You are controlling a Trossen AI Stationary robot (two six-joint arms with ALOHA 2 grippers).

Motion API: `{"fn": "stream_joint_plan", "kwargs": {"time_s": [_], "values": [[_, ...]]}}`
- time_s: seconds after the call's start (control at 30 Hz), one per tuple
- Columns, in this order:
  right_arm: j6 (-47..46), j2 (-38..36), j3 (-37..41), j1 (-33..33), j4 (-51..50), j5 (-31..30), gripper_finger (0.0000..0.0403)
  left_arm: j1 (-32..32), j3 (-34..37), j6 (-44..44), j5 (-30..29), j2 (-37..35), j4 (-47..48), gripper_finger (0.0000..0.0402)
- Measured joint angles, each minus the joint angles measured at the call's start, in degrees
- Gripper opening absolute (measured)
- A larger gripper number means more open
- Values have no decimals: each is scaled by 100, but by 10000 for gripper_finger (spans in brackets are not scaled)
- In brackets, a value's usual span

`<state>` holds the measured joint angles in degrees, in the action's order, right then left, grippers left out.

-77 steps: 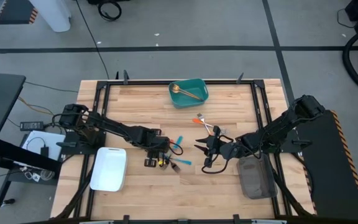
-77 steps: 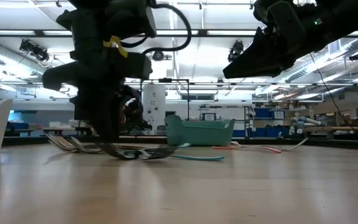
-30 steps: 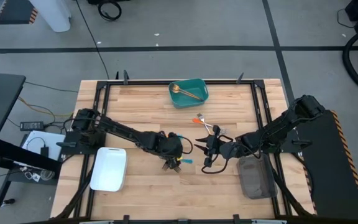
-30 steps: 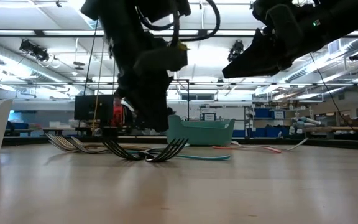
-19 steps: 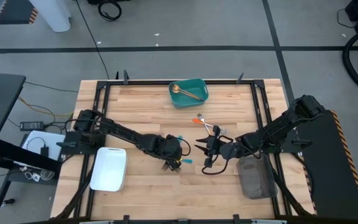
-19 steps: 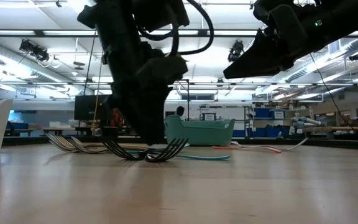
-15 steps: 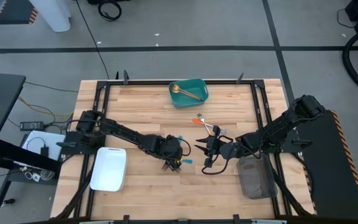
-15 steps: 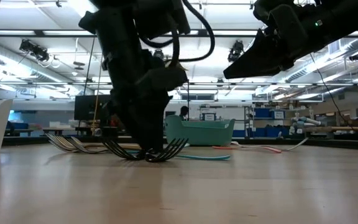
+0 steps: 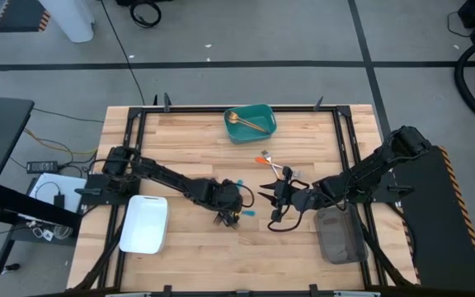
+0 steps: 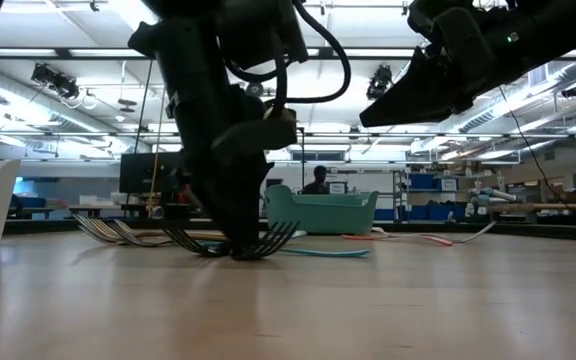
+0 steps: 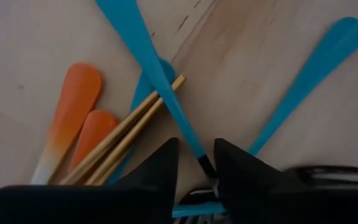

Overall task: Sort silverware by color (type)
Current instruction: Put the blue fork into the white bin

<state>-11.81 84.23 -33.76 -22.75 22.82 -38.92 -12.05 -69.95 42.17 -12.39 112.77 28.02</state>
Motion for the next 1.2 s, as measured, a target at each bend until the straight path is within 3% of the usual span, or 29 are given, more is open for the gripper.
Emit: {"fn": "stream_joint_plan", "kwargs": {"time_s": [0.3, 0.5, 0.63, 0.9, 1.2], "values": [[0, 0, 0, -1, -26, 0, 110, 212, 7, -1105, -23, -2, -44, 20], [-6, 0, 0, -6, -65, 2, 110, 262, 22, -1274, -164, -39, -92, 22], [-15, 0, 0, -18, -71, 4, 110, 239, 22, -1282, -479, -105, -308, 36], [-7, 0, 0, -47, -71, 4, 110, 26, 22, -1516, -1178, -105, -718, 24], [-2, 0, 0, -111, -71, 1, 110, 21, 42, -1739, -1461, -105, -1274, 35]]}}
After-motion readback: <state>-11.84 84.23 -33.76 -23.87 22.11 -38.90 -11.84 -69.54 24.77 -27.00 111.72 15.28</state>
